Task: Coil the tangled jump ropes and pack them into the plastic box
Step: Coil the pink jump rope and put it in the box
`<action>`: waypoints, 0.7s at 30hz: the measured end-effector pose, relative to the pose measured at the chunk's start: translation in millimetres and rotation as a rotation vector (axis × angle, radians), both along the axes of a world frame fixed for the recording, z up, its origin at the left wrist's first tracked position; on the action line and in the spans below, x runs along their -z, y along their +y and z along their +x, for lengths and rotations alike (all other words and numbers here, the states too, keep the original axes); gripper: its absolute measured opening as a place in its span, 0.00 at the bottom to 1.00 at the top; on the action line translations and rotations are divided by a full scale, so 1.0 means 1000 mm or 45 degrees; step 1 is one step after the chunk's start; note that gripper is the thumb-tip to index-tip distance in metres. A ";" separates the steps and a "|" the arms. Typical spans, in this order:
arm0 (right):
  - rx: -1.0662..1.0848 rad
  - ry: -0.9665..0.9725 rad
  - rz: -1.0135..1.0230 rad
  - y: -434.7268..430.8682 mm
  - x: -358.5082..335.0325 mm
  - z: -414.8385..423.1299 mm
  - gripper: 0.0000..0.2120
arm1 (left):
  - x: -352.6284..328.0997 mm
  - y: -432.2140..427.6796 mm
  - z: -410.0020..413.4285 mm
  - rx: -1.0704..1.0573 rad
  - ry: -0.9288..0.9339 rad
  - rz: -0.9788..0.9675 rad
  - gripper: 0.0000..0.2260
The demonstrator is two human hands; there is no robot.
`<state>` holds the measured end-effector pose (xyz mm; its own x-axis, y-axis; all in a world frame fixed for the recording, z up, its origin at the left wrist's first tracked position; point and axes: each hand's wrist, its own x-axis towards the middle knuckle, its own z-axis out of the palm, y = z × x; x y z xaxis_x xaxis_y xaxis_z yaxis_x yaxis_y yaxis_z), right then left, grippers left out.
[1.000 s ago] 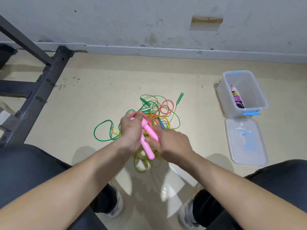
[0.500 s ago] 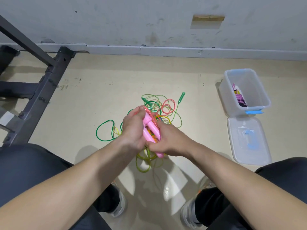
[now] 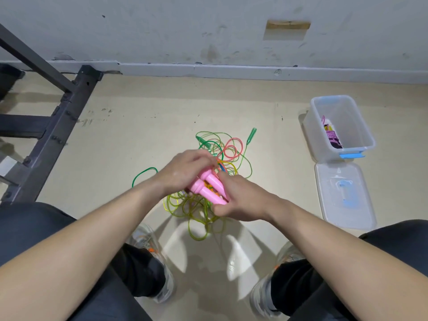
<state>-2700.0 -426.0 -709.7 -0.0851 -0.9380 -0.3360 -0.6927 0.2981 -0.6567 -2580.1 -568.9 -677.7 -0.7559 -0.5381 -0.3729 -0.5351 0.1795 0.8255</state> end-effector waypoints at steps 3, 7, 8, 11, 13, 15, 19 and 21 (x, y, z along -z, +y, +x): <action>-0.057 0.087 0.035 0.003 0.004 0.000 0.21 | 0.012 0.016 -0.001 0.009 -0.081 -0.267 0.14; 0.028 0.092 -0.038 0.001 -0.003 -0.007 0.19 | 0.029 0.013 0.000 -0.161 -0.039 -0.490 0.11; 0.136 0.097 -0.088 -0.002 -0.008 -0.012 0.18 | 0.031 0.011 0.000 -0.172 -0.041 -0.537 0.11; 0.450 0.393 -0.177 -0.008 -0.016 -0.018 0.18 | 0.039 0.011 -0.004 -0.241 -0.042 -0.641 0.13; 0.552 0.388 -0.080 -0.009 -0.014 -0.001 0.17 | 0.040 0.011 -0.011 -0.400 0.010 -0.605 0.13; 0.687 0.051 -0.062 -0.007 -0.007 0.035 0.17 | 0.037 0.009 -0.019 -0.564 0.028 -0.563 0.13; 0.947 -0.575 -0.375 -0.001 0.013 0.070 0.16 | 0.025 0.004 -0.028 -0.816 0.053 -0.276 0.15; 0.850 -0.844 -0.340 0.002 0.021 0.064 0.20 | 0.019 0.008 -0.030 -0.903 0.145 0.009 0.16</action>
